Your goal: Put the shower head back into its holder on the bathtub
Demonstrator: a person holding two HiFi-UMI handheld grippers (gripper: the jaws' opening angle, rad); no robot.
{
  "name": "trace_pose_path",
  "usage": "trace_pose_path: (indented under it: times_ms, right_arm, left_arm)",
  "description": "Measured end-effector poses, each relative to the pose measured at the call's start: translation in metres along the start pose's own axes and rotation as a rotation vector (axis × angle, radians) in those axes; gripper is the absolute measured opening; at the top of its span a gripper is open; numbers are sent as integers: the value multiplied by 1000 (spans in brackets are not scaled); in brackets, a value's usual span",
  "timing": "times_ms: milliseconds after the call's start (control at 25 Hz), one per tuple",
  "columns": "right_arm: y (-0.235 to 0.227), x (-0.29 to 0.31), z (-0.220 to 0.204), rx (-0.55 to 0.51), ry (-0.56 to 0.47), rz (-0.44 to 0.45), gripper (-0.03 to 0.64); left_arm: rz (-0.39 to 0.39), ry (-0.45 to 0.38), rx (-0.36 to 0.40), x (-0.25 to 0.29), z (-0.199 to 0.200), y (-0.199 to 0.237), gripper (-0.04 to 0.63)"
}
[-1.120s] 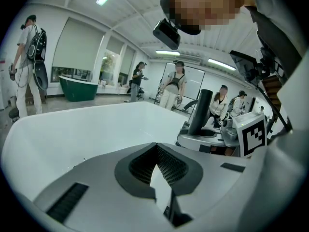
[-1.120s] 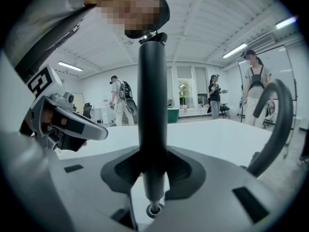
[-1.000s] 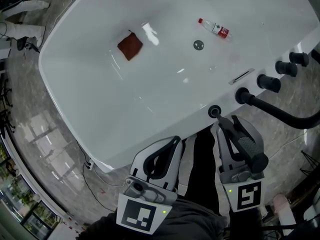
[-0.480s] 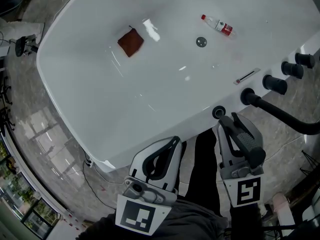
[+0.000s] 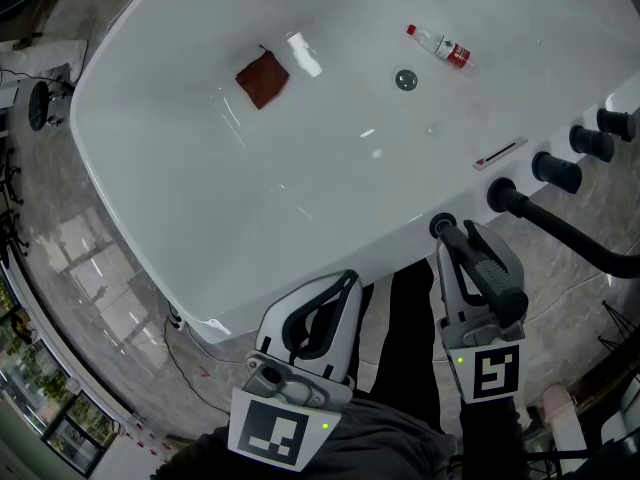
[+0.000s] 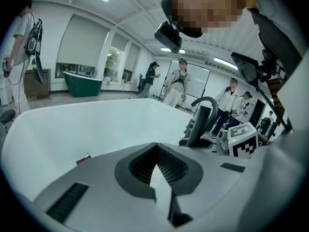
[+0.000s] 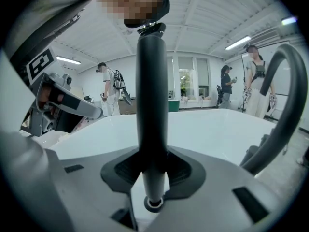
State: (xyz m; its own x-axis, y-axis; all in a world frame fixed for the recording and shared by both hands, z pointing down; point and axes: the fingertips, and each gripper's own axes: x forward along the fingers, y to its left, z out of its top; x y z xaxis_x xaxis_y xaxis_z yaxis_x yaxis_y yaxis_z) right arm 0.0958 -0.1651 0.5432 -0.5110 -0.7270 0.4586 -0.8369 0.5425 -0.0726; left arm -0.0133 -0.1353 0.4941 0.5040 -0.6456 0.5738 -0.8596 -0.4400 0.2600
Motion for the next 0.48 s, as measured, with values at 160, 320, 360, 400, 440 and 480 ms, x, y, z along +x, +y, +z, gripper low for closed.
trace_pose_path:
  times_ms: [160, 320, 360, 400, 440, 480]
  right_arm:
    - [1, 0, -7, 4, 18, 0, 127]
    - [1, 1, -10, 5, 23, -3, 127]
    - [1, 1, -11, 7, 24, -3, 127]
    - [1, 1, -12, 7, 24, -4, 127]
    - [0, 1, -12, 7, 22, -5, 127]
    - [0, 1, -13, 6, 20, -6, 127]
  left_arm:
    - [1, 0, -5, 0, -1, 1, 3]
    - [1, 7, -7, 0, -3, 2, 3]
    - [2, 7, -8, 0, -3, 2, 3]
    - [2, 7, -9, 0, -3, 2, 3]
    - [2, 6, -10, 1, -3, 2, 3]
    - [1, 7, -9, 1, -3, 1, 3]
